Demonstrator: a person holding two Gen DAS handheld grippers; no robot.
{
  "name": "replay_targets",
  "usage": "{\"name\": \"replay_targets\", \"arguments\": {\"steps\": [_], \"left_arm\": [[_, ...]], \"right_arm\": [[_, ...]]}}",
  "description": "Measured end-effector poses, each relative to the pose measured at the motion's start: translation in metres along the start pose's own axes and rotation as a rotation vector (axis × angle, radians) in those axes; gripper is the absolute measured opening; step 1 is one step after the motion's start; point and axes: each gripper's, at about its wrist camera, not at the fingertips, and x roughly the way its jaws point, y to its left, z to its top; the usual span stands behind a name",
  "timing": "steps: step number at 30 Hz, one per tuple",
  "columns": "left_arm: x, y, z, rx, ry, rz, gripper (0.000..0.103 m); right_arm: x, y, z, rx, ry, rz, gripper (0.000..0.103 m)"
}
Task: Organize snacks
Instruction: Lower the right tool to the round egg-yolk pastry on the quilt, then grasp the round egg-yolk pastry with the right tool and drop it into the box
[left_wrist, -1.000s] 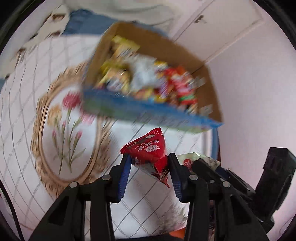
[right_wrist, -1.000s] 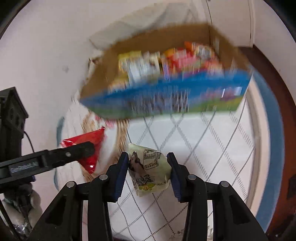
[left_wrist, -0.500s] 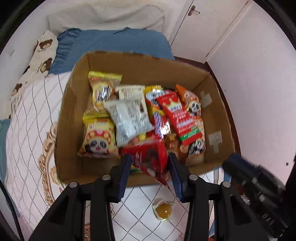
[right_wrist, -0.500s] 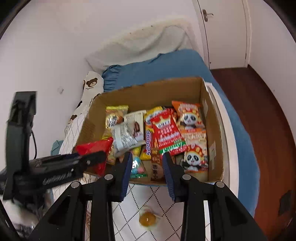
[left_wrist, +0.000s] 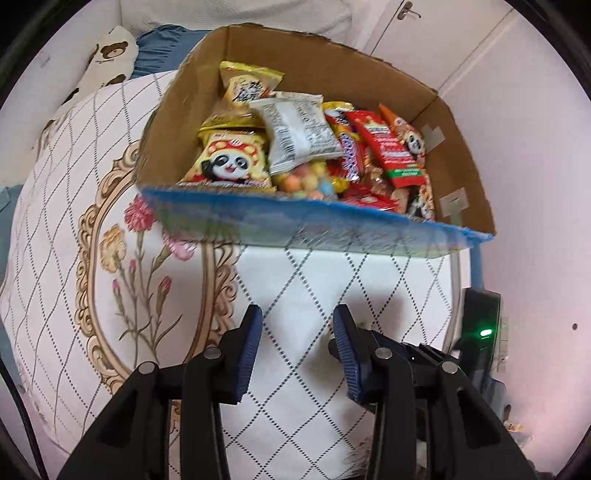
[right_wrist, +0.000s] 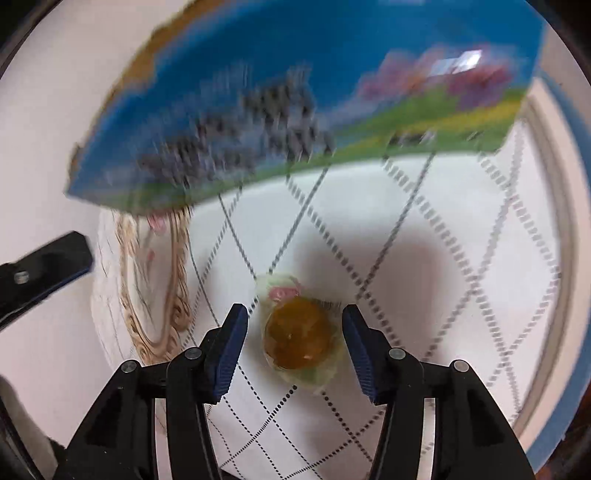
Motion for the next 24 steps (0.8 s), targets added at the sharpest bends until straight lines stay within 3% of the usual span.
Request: {"name": "replay_targets", "arguments": {"steps": [3,7,8,10,11,12,16,19,24], "left_arm": [[-0.001,-0.001,-0.005,0.011,-0.014,0.042,0.038],[-0.006,-0.005,-0.004,0.013,-0.024,0.066,0.039],[-0.008,-0.006,-0.003,0.014,-0.032,0.070,0.042],[-0.012,-0.007,0.002,0.003,-0.048,0.070,0.064],[-0.014,-0.008,0.006,-0.002,-0.056,0.062,0.085],[-0.016,-0.009,0.011,-0.007,-0.064,0.058,0.095],[-0.026,-0.016,0.032,-0.005,-0.101,0.052,0.099],[-0.027,-0.026,0.051,0.022,-0.130,0.069,0.100],[-0.013,-0.037,0.080,0.060,-0.124,0.105,0.100]], "right_arm": [[0.008,0.011,-0.009,-0.078,-0.030,-0.082,0.046],[-0.017,0.019,-0.014,-0.098,-0.090,-0.068,0.044],[-0.027,0.022,-0.013,-0.103,-0.112,-0.053,0.040],[-0.058,0.029,-0.010,-0.111,-0.162,-0.021,0.040],[-0.074,0.034,-0.008,-0.129,-0.193,-0.014,0.040],[-0.087,0.038,-0.005,-0.135,-0.220,-0.014,0.040],[-0.144,0.043,0.018,-0.137,-0.318,0.041,0.040],[-0.174,0.040,0.044,-0.153,-0.385,0.007,0.040],[-0.170,0.021,0.091,-0.114,-0.365,-0.047,0.040]]}}
